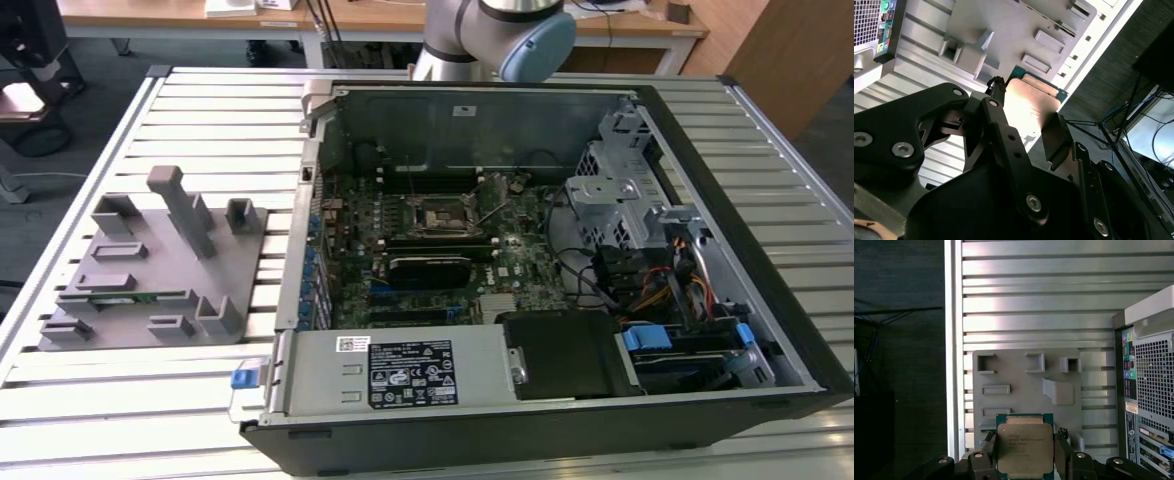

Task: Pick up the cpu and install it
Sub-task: 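Pick up the cpu and move it towards the insertion slot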

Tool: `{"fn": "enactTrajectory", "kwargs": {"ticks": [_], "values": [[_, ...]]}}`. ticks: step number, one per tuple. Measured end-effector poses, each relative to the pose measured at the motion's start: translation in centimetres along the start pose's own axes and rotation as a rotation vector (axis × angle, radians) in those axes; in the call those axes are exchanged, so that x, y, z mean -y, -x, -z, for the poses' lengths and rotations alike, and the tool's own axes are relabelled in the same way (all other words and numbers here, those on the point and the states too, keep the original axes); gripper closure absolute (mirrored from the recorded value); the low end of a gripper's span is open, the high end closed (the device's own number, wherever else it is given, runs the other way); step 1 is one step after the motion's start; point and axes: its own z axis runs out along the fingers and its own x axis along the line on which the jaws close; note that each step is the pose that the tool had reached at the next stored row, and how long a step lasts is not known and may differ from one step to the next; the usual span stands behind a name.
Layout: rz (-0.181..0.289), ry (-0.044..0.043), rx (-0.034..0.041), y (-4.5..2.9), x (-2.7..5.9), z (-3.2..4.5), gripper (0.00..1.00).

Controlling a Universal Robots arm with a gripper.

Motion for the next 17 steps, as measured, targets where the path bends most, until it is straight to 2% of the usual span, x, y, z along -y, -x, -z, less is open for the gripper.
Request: {"fn": "enactTrajectory", "kwargs": {"ticks": [9,12,17], "values": [[0.0,0.0,0.0,0.5,-0.02,-0.02,0.46],[0.0,0.0,0.0,0.88,-0.03,-0.03,0.46],[0.0,0.0,0.0,1.98,-0.08,-0.05,0.46]]}}
